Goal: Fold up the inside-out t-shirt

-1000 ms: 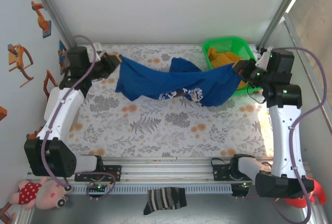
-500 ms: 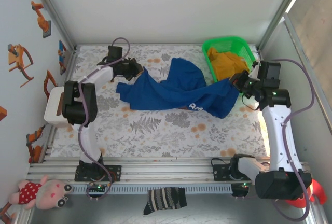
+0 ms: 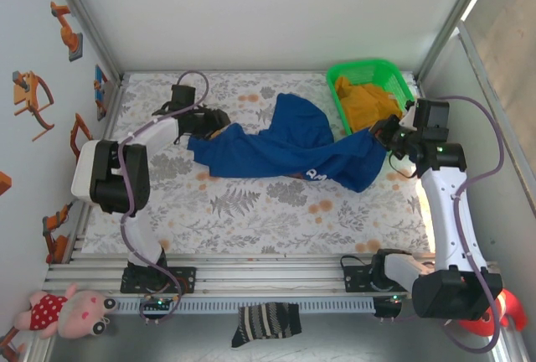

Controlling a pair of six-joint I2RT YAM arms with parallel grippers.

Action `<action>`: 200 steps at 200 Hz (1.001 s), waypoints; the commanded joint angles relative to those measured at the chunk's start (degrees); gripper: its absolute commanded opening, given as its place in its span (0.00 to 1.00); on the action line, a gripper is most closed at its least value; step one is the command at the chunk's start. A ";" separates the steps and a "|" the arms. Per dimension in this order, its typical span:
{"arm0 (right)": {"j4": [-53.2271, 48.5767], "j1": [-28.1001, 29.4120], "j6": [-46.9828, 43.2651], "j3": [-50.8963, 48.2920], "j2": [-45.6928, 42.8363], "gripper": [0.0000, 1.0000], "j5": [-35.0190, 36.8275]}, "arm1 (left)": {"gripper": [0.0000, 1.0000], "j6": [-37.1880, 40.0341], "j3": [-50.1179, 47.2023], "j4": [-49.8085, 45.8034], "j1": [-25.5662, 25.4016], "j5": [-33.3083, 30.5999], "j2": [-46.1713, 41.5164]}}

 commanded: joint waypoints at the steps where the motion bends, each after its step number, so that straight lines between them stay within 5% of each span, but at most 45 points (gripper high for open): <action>1: 1.36 -0.35 -0.87 -0.60 -0.64 0.00 -0.11 | 0.48 1.97 -5.12 0.13 -0.71 -4.53 -4.32; 200: 0.47 -0.32 -1.05 0.84 -0.53 0.00 0.33 | 0.40 3.46 -1.65 2.44 -1.45 -1.02 3.01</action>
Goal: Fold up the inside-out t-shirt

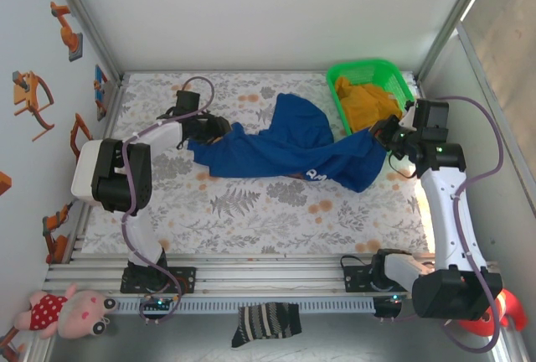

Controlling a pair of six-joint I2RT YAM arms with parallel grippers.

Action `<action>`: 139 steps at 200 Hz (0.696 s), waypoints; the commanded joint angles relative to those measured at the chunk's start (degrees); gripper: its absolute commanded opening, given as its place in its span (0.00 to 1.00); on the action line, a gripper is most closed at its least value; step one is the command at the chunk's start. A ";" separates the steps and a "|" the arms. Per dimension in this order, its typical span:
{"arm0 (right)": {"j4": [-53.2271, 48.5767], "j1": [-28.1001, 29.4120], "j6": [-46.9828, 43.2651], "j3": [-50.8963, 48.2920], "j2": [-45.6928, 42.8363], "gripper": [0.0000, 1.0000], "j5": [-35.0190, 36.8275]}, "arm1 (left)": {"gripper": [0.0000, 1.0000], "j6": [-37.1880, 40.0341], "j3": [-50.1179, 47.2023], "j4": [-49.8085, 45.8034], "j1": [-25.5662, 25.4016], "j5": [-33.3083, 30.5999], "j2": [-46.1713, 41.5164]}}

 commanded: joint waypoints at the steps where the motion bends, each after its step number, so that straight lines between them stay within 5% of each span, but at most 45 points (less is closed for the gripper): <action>1: 0.14 -0.32 -1.03 1.16 -0.53 0.00 0.31 | 0.40 0.95 -0.45 0.47 -0.34 0.53 0.78; 63: -0.22 -0.38 -1.05 1.40 -0.63 0.00 0.40 | 0.40 2.66 -1.24 -1.08 -0.07 -5.71 -0.44; 139: -0.25 -0.39 -1.03 1.97 -0.57 0.00 0.40 | 0.39 3.19 0.30 -1.24 -0.05 -2.68 2.60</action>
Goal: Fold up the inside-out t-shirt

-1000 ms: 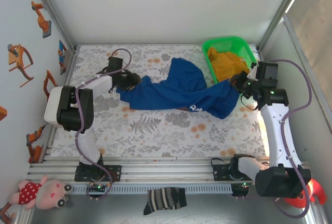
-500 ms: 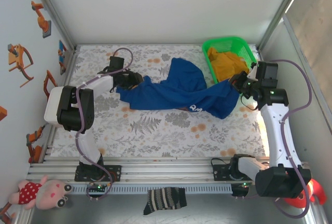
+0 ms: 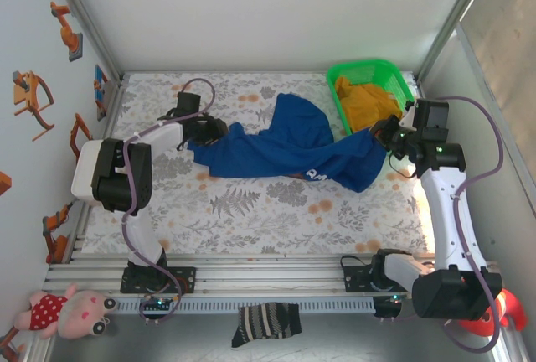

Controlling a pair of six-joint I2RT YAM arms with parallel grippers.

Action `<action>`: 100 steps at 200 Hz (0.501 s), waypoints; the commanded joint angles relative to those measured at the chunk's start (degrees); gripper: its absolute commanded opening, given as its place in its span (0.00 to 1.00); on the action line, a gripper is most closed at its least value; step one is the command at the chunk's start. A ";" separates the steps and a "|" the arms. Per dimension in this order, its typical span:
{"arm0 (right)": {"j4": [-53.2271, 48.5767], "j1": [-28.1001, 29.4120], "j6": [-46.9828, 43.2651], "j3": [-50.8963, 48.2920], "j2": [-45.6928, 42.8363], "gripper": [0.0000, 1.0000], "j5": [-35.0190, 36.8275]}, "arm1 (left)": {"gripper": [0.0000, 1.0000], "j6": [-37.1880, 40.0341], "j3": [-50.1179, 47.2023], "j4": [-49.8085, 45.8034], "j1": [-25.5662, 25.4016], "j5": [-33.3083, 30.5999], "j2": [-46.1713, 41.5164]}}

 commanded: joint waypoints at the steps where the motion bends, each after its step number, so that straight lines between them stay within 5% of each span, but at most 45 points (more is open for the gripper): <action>1: -0.21 -0.39 -1.03 1.99 -0.55 0.00 0.40 | 0.39 1.73 1.00 -0.89 0.09 2.08 2.13; 100: -0.44 -0.37 -1.29 2.04 -0.09 0.00 0.75 | 0.35 -1.98 -3.24 6.74 0.02 11.19 -2.95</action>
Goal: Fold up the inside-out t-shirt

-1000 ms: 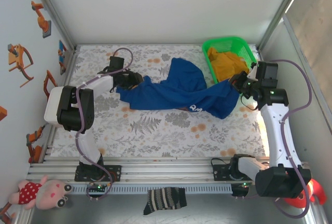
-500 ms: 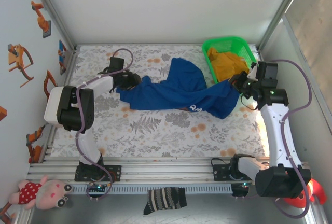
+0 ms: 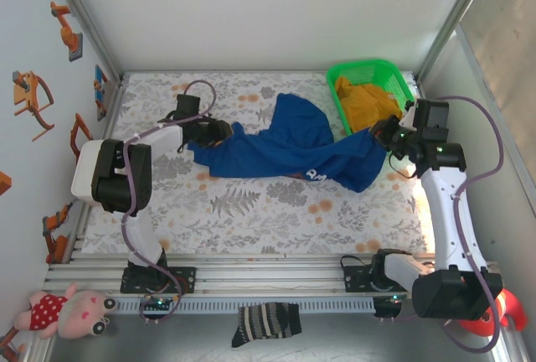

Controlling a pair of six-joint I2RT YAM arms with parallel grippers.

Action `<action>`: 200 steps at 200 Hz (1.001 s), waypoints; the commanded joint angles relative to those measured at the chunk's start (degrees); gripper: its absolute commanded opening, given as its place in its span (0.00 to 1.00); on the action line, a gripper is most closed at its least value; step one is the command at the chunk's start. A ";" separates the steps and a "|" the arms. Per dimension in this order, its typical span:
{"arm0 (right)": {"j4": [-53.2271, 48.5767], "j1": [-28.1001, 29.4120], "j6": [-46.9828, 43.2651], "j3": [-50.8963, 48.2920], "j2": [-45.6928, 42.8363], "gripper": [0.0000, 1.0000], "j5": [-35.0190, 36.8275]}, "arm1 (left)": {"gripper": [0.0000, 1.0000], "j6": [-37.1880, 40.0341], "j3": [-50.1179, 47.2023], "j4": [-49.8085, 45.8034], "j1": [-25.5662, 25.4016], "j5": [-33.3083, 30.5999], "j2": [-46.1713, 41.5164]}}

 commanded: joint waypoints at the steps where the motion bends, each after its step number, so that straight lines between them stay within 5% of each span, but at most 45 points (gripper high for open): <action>1: -0.03 -0.39 -1.12 1.84 -0.09 0.00 0.72 | 0.35 -1.45 -0.99 2.87 0.01 3.27 -1.77; 110: -0.10 -0.39 -0.94 2.52 -0.37 0.00 0.55 | 0.34 6.52 3.51 -6.73 0.01 -5.49 4.55; 157: -0.40 -0.40 -1.08 2.42 -0.53 0.00 0.77 | 0.19 5.69 3.52 -3.94 0.08 -3.43 4.42; 183: -0.52 -0.40 -1.12 2.60 -0.54 0.00 0.81 | 0.00 5.35 4.44 -3.44 0.14 -2.65 3.18; 200: -0.70 -0.40 -1.21 2.99 -0.45 0.00 0.90 | 0.00 5.09 4.79 -3.40 0.35 -1.91 1.64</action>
